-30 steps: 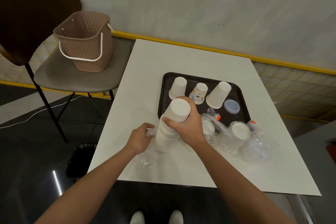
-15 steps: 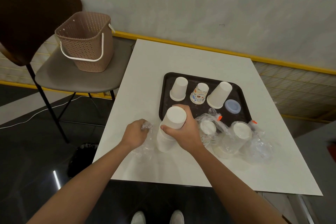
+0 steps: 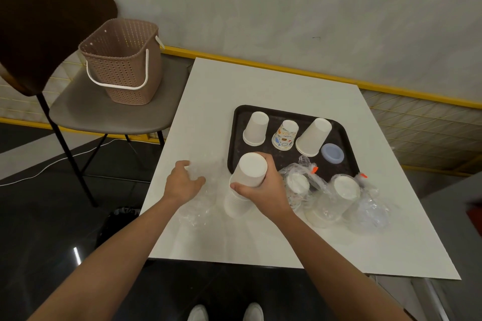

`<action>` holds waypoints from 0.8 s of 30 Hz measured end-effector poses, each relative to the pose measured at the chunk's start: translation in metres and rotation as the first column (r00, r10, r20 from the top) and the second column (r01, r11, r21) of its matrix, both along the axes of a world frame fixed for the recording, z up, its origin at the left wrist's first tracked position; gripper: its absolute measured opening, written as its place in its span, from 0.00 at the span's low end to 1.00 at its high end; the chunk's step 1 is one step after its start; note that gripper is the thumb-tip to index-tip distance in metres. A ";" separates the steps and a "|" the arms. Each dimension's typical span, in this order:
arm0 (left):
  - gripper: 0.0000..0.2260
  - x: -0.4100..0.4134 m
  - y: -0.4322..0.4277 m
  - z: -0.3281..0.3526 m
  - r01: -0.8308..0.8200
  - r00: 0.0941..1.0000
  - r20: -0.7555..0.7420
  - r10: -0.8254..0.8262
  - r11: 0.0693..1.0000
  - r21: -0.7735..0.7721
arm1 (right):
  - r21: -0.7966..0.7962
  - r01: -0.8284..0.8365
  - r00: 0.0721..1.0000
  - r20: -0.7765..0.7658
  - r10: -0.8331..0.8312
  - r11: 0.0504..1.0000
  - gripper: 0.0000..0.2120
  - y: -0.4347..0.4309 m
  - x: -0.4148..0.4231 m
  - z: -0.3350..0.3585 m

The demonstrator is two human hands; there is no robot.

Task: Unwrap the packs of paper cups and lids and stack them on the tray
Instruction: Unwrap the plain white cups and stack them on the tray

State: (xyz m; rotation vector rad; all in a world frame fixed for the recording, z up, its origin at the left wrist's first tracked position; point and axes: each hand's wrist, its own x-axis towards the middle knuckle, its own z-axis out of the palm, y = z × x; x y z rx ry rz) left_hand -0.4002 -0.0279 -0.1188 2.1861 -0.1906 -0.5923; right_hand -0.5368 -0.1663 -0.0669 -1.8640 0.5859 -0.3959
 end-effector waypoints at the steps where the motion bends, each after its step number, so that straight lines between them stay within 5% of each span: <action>1: 0.30 0.000 0.001 -0.001 -0.009 1.000 -0.014 0.009 1.000 -0.001 | 0.002 0.003 1.000 -0.003 -0.003 1.000 0.33 0.000 -0.001 -0.001; 12: 0.35 0.012 0.011 -0.001 -0.045 0.998 -0.047 0.046 0.999 0.019 | 0.013 0.009 1.000 0.020 -0.009 1.000 0.34 0.002 -0.004 0.003; 18: 0.32 0.008 0.008 0.011 -0.016 0.979 0.206 0.005 0.998 0.054 | 0.029 -0.016 0.999 0.048 0.014 0.999 0.35 0.002 -0.007 0.002; 21: 0.29 0.000 -0.002 0.027 0.064 0.939 0.335 -0.083 0.996 0.069 | 0.039 -0.014 0.998 0.064 0.011 0.999 0.32 0.002 -0.009 0.000; 24: 0.33 -0.008 -0.008 0.036 0.275 0.921 0.293 -0.255 0.961 -0.028 | 0.027 -0.017 0.997 0.077 0.015 0.999 0.29 0.001 -0.009 0.003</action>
